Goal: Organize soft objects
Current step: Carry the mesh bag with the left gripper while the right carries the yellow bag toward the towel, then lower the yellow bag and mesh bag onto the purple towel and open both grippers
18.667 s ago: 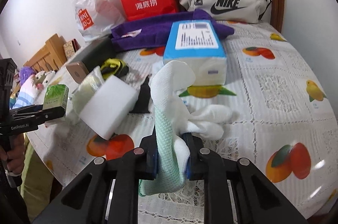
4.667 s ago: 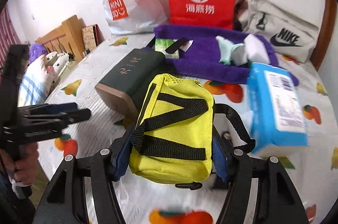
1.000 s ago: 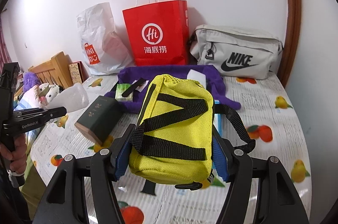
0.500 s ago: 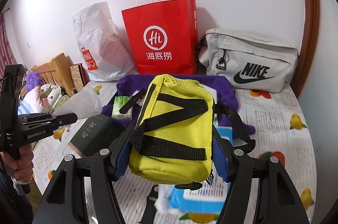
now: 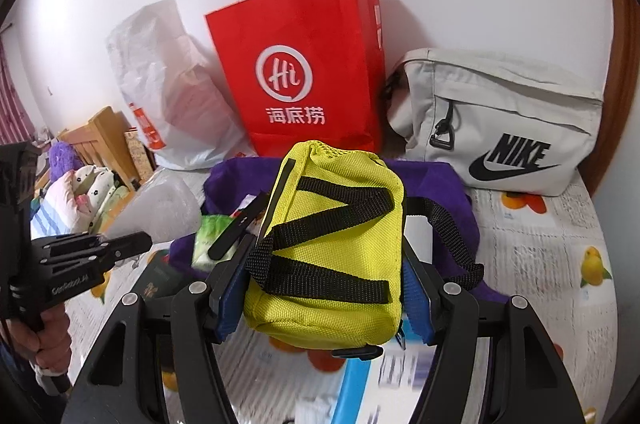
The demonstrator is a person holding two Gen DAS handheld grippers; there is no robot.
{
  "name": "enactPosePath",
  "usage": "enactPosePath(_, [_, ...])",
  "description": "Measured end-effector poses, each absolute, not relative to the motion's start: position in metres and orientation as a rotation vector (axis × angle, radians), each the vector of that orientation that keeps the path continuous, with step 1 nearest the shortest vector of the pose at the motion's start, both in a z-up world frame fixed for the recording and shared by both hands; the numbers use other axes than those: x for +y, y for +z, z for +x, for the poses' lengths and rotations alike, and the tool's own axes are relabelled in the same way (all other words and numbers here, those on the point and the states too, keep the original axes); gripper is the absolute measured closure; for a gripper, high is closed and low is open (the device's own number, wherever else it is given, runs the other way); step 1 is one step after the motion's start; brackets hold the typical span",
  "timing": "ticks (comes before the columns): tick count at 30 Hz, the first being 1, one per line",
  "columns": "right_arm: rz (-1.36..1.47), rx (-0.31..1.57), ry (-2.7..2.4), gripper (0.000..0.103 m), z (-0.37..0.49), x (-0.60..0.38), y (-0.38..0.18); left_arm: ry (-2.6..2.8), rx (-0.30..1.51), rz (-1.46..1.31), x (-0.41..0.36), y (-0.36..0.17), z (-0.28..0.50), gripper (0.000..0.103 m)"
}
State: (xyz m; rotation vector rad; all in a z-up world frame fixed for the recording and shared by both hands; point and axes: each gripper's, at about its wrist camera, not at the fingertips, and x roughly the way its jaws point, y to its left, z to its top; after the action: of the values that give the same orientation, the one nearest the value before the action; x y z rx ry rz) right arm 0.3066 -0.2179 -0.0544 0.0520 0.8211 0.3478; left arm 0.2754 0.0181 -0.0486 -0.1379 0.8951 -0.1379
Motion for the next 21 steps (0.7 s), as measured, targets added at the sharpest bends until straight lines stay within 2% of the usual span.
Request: enactPosePath(21, [0.040, 1.035, 0.408, 0.037, 0.385, -0.194, -0.122, -0.155, 0.985, -0.076, -0.014, -0.088, 0.366, 0.095])
